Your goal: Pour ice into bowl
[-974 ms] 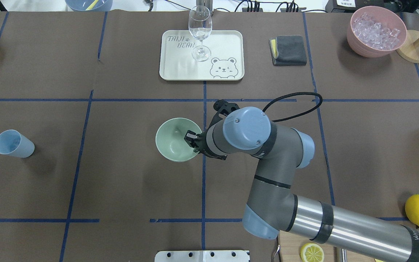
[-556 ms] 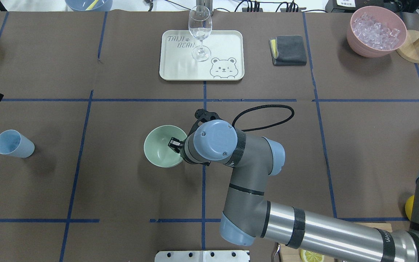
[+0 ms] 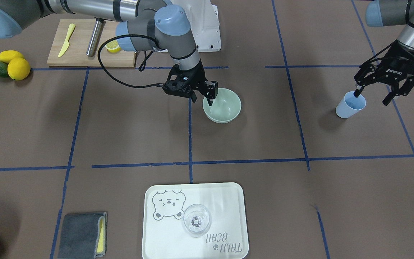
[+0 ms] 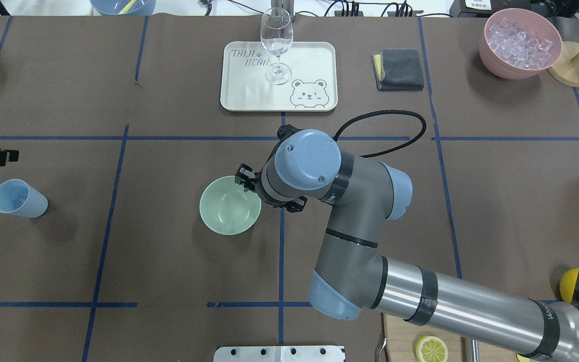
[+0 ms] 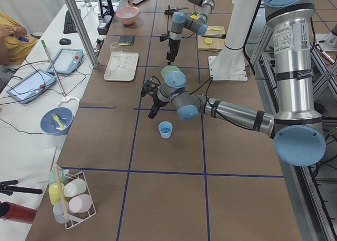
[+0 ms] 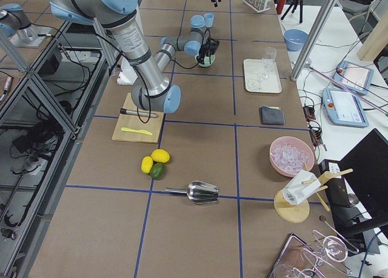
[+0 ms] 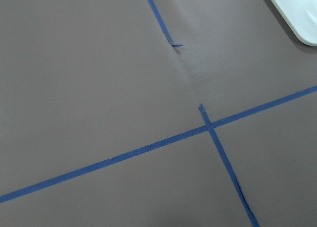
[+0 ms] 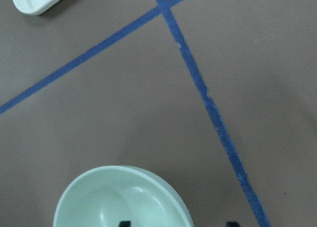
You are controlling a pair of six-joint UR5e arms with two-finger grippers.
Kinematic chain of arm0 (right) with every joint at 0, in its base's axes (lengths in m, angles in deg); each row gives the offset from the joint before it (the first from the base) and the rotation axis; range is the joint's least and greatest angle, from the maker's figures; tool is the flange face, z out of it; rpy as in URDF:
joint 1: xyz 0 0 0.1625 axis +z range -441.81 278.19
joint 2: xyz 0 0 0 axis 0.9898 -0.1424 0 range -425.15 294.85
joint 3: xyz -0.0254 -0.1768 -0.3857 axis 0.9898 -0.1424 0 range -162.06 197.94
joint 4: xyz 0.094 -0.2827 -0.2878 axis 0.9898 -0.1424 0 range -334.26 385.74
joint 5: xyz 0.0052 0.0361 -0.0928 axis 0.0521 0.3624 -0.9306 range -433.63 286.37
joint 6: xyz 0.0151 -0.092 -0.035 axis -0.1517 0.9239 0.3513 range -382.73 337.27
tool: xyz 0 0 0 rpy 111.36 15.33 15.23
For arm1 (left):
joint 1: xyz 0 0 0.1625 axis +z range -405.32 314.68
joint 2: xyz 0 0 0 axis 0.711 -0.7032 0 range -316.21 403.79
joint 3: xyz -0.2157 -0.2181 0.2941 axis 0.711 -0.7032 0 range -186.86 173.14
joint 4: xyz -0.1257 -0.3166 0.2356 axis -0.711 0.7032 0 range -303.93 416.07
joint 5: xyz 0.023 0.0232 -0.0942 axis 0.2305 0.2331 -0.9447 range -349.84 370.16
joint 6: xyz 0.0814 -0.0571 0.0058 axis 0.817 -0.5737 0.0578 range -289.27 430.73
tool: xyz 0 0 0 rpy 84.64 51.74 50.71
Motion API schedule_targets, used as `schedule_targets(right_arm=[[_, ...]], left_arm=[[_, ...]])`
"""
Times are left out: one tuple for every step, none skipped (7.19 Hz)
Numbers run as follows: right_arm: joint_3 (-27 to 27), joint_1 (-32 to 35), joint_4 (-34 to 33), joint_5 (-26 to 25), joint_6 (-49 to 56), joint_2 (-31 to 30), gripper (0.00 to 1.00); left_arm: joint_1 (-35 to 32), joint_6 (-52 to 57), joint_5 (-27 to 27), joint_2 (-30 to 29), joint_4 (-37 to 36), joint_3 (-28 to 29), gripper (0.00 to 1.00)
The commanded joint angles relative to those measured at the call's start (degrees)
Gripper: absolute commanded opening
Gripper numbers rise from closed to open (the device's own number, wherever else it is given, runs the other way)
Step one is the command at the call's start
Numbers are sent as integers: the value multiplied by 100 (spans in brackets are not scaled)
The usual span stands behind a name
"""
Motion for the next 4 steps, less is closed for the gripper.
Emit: schedule_targets(right_arm=[[394, 206, -290, 169, 38, -133, 100], [403, 215, -291, 143, 82, -159, 100], [411, 215, -291, 64, 91, -168, 100], [411, 215, -282, 46, 91, -177, 100]], left_arm=[[1328, -1060, 1775, 832, 1074, -8, 100], [1787, -1169, 2486, 1122, 1374, -8, 100], [2148, -1231, 3181, 1421, 1821, 18, 100], [2387, -1537, 3606, 1493, 2043, 27, 100]])
